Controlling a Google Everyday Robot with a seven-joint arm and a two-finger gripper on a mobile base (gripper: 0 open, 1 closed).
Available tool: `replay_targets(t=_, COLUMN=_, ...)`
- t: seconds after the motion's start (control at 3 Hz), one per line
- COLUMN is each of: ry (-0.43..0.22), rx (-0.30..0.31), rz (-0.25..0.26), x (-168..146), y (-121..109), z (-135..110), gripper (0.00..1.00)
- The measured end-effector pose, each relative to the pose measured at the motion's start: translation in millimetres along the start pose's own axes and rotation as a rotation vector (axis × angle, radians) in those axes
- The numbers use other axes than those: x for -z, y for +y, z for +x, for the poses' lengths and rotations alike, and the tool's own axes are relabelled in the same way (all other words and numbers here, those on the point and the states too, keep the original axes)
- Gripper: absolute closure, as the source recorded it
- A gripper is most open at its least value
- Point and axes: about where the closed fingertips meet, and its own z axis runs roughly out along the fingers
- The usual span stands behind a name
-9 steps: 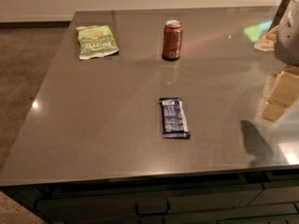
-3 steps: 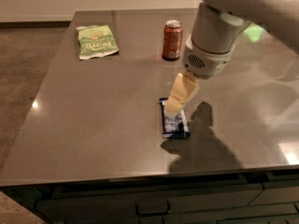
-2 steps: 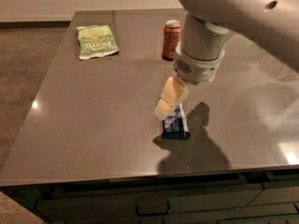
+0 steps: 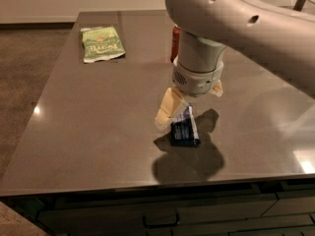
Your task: Move rxbar blueberry near green jalapeno chip bag
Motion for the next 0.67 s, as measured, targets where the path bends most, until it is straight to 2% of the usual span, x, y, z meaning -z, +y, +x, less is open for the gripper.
replay_targets(t=0.67, ry=0.052, rx=-0.054, rz=-0.044, x=-22.5, y=10.2, z=2.9, gripper=0.00)
